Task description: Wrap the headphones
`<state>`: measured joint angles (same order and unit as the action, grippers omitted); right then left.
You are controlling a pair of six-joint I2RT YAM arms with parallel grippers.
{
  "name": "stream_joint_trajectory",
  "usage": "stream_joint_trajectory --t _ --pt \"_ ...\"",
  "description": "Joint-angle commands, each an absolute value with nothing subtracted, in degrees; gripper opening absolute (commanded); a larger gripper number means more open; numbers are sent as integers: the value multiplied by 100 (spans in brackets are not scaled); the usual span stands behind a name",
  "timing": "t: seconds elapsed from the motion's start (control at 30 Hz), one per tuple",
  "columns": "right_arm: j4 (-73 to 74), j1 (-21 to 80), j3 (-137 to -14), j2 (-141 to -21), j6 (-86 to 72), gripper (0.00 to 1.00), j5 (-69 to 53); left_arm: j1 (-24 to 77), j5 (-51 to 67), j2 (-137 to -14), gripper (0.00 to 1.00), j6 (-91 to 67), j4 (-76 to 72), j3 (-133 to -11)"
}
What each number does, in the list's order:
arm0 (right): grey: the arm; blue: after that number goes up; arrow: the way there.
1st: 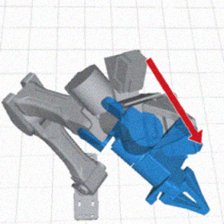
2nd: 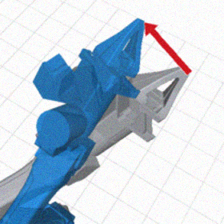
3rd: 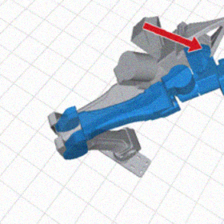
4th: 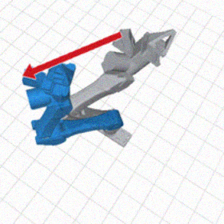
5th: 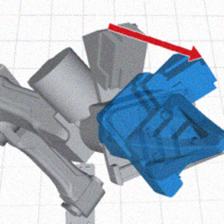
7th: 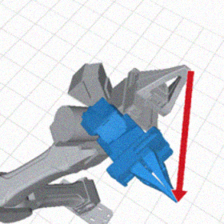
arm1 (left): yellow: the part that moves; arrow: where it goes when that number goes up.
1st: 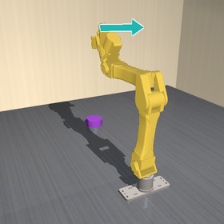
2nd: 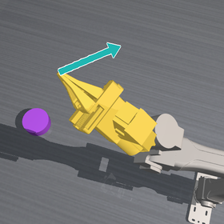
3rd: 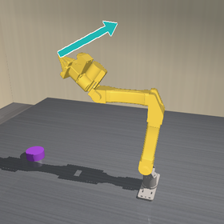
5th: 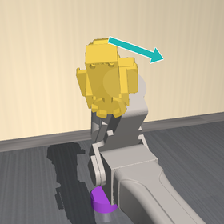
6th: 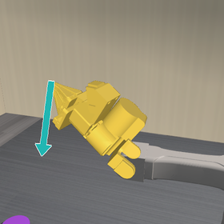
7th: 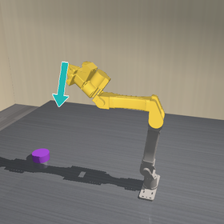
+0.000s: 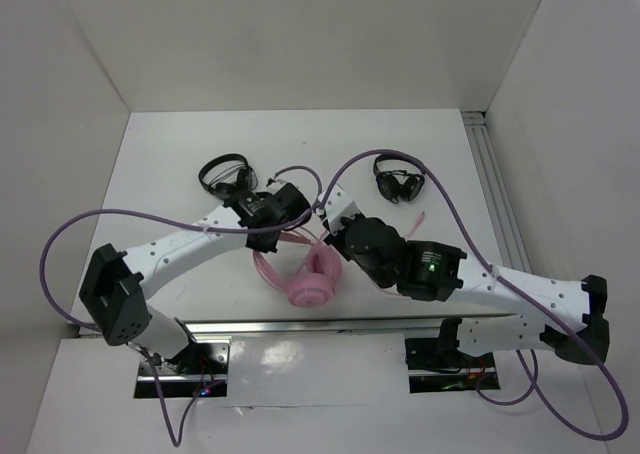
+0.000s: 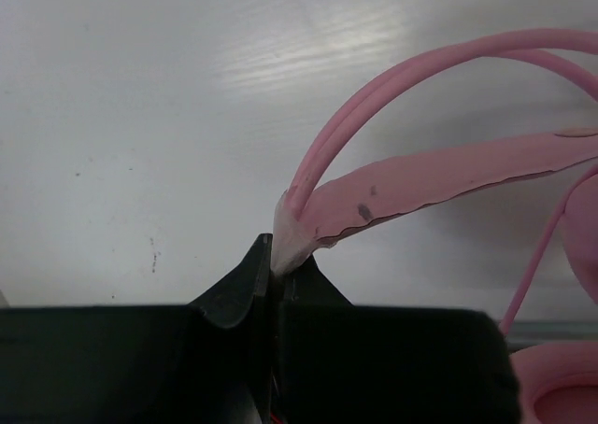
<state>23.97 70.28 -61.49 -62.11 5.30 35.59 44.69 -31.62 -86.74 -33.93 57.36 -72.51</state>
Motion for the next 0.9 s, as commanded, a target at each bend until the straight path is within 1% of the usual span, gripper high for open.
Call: stream_joint_trajectory --t 0.0,0.07,0.13,0.17,0.27,0.3,0.33,0.37,0.4,0.43,0.47,0.5,0.53,0.6,0.63,0.7,0.73,0.77,0.83,0.87 --pt "1918 7049 -6189 -5862 773 4 5051 4789 -2629 -7999 0 -2892 5335 -7163" --pt "1671 7049 -6030 -5810 826 4 5299 4939 -2470 -7797 0 -2822 5475 -7163" --pt "1258 6918 -5854 -5810 896 8 5449 5219 -2356 -7515 0 -2760 5476 -7163" --pt "1135 6691 -5854 -5810 957 11 5449 5308 -2355 -7445 0 -2760 5676 -7163" --pt "836 6031 -5854 -5810 958 13 4889 5589 -2355 -7181 0 -2812 5966 -7163" --pt "739 5812 -5793 -5810 958 15 4330 5590 -2425 -7094 0 -2865 5968 -7163" --pt "538 5583 -5792 -5810 888 15 4037 5651 -2426 -6919 0 -2926 6055 -7215" --pt "484 5085 -5792 -5810 888 15 3704 5704 -2478 -6830 0 -2927 6117 -7268" --pt "483 4810 -5792 -5975 792 16 3283 5704 -2479 -6742 0 -2927 6178 -7434" --pt "405 4555 -5844 -6064 678 16 2487 5756 -2426 -6663 0 -2979 6344 -7557" --pt "404 4135 -5897 -6178 616 16 2096 5809 -2426 -6479 0 -2979 6346 -7680" --pt "404 3983 -5950 -6414 554 13 1692 5810 -2426 -6408 0 -3040 6424 -7995" --pt "335 3877 -5950 -6520 467 12 1070 5810 -2565 -6346 0 -3093 6581 -8198" --pt "89 3745 -5863 -6836 203 12 417 5810 -2619 -6250 0 -3094 6583 -8602" --pt "-199 3675 -5749 -6986 115 12 -248 5810 -2619 -6197 0 -3094 6583 -8987" --pt "-604 3674 -5617 -7285 -245 12 -806 5810 -2619 -6196 0 -3023 6426 -9315" --pt "-859 3674 -5538 -7591 -394 12 -1487 5810 -2619 -6196 0 -3023 6347 -9621" --pt "-1444 3596 -5372 -7742 -543 14 -1860 5810 -2463 -6196 0 -2954 6215 -9737" --pt "-2054 3525 -5248 -8223 -1027 18 -2554 5810 -2461 -6196 0 -2953 5882 -10096" --pt "-2613 3524 -5169 -8374 -1202 18 -3062 5810 -2513 -6248 0 -3005 5775 -10212"
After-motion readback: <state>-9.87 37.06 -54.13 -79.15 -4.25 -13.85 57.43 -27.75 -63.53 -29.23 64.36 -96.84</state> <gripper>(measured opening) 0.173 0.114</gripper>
